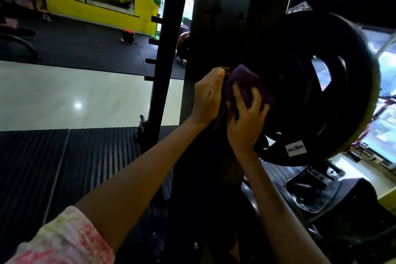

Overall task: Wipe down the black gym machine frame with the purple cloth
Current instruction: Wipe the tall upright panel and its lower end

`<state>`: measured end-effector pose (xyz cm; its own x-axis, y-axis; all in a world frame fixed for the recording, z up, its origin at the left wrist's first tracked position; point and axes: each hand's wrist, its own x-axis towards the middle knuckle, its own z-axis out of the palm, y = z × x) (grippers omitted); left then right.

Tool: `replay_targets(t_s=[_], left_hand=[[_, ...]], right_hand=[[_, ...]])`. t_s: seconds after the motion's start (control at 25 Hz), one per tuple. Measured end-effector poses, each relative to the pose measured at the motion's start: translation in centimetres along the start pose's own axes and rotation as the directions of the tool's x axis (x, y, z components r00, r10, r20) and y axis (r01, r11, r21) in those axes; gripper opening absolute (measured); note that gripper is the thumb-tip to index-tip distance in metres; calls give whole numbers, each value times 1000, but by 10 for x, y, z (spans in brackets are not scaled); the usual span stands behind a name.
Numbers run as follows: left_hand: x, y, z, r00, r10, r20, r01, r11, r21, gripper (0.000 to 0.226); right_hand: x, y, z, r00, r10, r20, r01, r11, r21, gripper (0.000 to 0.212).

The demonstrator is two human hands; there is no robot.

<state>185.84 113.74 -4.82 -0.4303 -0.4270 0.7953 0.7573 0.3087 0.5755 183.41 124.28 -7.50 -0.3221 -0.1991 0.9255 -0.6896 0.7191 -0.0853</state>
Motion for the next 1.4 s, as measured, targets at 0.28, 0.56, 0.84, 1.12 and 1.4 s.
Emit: replay_targets(t_s=[0.28,0.56,0.84,1.12,1.4], left_hand=[[-1,4,4,1000,-26,-15,26,1000,-10,51],[-1,7,10,1000,-18,-11,18,997,80,30],[3,2,10,1000,-10,27,7,993,117,38],[2,-9,14,999,32,-5,-31,975,220,30],[4,-12,12,997,72,6,-71,967,245,10]], right_hand=[[162,-17,-20,990,29,137,-14,994,-109,45],[155,-10,-17,990,-61,128,73,993,-97,46],[247,-19,-25,992,-69,105,81,989,-123,51],[223,-4,-22,987,-101,125,106,994,-28,50],[289,-7,-28,990,-34,135,42,997,-60,65]])
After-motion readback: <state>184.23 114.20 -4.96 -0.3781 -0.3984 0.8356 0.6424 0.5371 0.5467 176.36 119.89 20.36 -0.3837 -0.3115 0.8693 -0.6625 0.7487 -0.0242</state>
